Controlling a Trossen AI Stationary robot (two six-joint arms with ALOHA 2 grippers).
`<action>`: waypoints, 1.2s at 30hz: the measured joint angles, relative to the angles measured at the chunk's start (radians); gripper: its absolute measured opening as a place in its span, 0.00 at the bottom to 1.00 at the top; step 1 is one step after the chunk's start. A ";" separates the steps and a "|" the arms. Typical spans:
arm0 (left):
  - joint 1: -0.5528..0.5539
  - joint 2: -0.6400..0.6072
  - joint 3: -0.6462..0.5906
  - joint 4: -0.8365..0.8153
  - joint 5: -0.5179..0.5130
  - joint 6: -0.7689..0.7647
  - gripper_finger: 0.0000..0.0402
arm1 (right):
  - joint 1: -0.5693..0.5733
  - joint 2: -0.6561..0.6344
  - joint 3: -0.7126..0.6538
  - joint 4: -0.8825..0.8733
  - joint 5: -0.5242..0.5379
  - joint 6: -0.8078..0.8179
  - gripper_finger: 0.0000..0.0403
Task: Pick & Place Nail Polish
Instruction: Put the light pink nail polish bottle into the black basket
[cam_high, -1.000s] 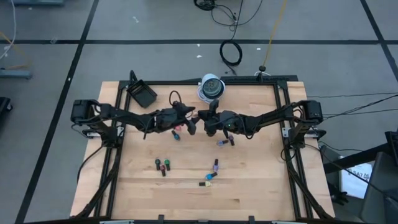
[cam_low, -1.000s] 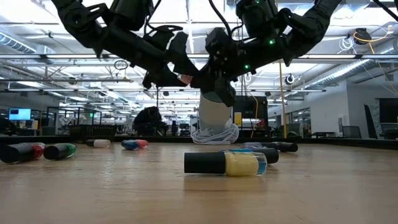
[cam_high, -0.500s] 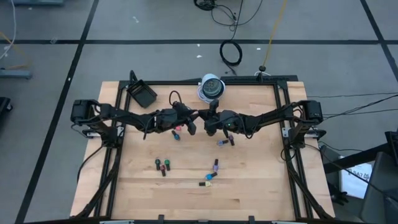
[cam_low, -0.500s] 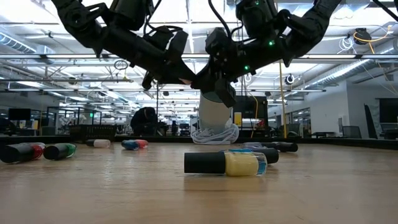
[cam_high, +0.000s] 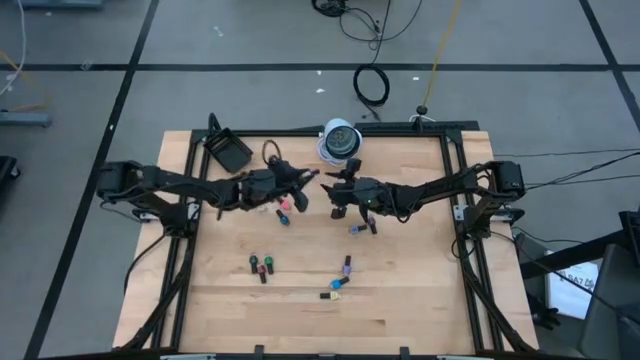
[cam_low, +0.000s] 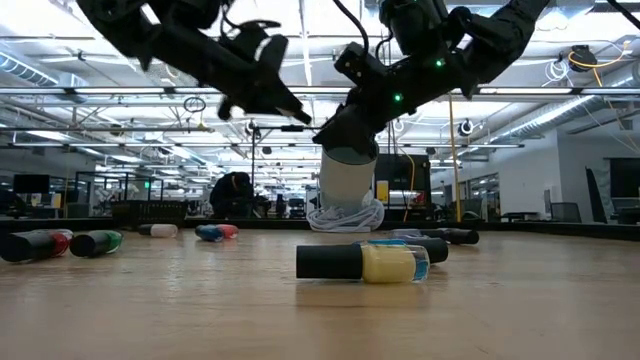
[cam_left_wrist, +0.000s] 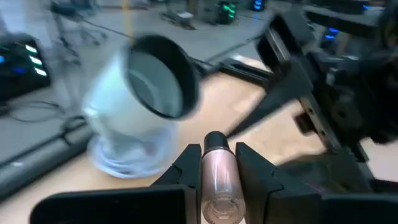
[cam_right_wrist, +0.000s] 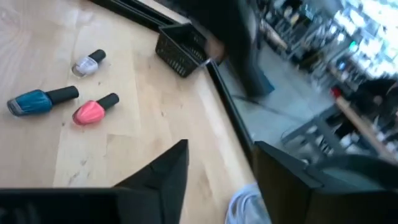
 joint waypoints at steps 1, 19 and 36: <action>0.000 -0.029 0.000 -0.038 -0.025 0.009 0.13 | -0.004 -0.017 0.000 -0.026 0.002 0.025 0.46; 0.012 -0.500 -0.388 -0.208 -0.359 -0.156 0.13 | -0.115 -0.365 -0.232 -0.046 -0.075 0.272 0.55; 0.291 -0.581 -0.441 -0.418 -0.456 -0.417 0.13 | -0.178 -0.415 -0.317 0.067 -0.076 0.314 0.53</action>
